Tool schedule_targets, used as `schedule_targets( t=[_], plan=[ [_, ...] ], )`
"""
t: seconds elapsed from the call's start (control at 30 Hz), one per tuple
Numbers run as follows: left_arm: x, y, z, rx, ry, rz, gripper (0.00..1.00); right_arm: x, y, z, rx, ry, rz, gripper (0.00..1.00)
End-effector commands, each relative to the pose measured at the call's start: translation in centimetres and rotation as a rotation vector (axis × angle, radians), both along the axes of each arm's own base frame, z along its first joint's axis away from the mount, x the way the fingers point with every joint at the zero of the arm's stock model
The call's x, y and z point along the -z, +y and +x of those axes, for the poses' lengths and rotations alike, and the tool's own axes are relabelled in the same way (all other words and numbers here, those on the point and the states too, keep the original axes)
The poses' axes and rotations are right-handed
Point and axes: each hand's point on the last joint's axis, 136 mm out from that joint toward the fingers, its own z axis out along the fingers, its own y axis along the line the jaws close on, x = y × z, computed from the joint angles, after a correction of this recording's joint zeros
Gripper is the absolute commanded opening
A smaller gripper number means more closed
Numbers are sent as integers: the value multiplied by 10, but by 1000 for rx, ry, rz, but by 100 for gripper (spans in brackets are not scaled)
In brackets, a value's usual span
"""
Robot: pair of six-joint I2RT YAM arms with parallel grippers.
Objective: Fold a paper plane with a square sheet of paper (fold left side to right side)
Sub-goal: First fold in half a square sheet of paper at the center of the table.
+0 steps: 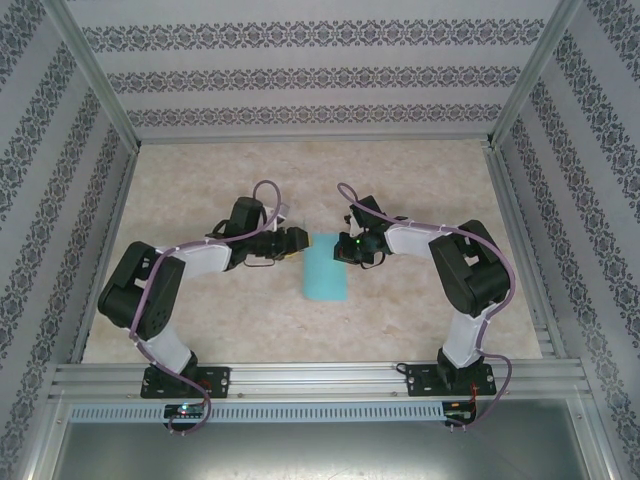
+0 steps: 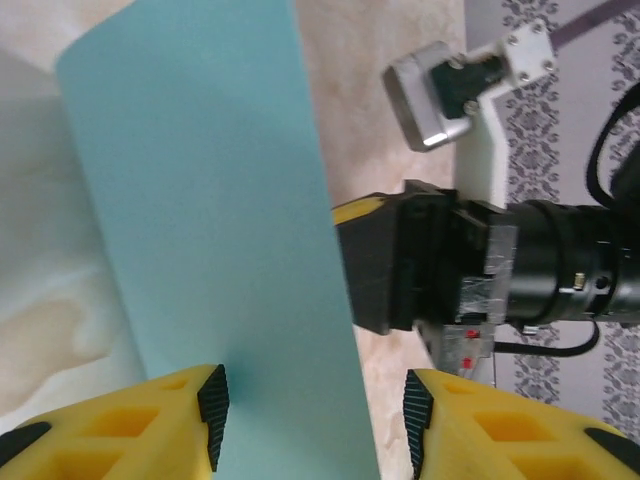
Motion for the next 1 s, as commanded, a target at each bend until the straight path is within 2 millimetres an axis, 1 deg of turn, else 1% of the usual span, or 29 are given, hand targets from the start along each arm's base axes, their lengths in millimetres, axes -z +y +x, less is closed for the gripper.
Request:
schedule_targets(
  t=[0.0, 0.07, 0.13, 0.27, 0.37, 0.47, 0.53, 0.57, 0.63, 0.7, 0.87, 0.97],
  plan=[
    [-10, -24, 5, 41, -15, -45, 54, 17, 0, -11, -9, 24, 4, 0],
    [-4, -32, 6, 54, -3, -41, 54, 6, 4, -5, -1, -3, 61, 0],
    [0, -39, 8, 60, 5, -45, 54, -9, 2, 3, 17, -38, 104, 2],
    [7, -46, 10, 66, 17, -44, 52, -51, -10, 19, 64, -131, 199, 16],
    [11, -50, 11, 70, 23, -41, 49, -77, -21, 23, 84, -182, 244, 27],
    [14, -52, 11, 72, 25, -38, 43, -92, -25, 20, 86, -194, 288, 37],
    [14, -51, 11, 69, 26, -34, 40, -95, -20, 15, 72, -174, 328, 42],
    [15, -51, 11, 69, 25, -30, 39, -93, -18, 12, 66, -153, 341, 44],
    [16, -50, 11, 69, 28, -25, 37, -87, -14, 7, 60, -110, 349, 48],
    [16, -50, 11, 69, 29, -24, 35, -79, -10, 5, 57, -79, 349, 50],
    [16, -50, 11, 68, 26, -23, 33, -62, 4, 3, 42, -9, 373, 49],
    [16, -50, 11, 67, 25, -19, 32, -56, 15, 0, 19, 26, 384, 43]
  ],
)
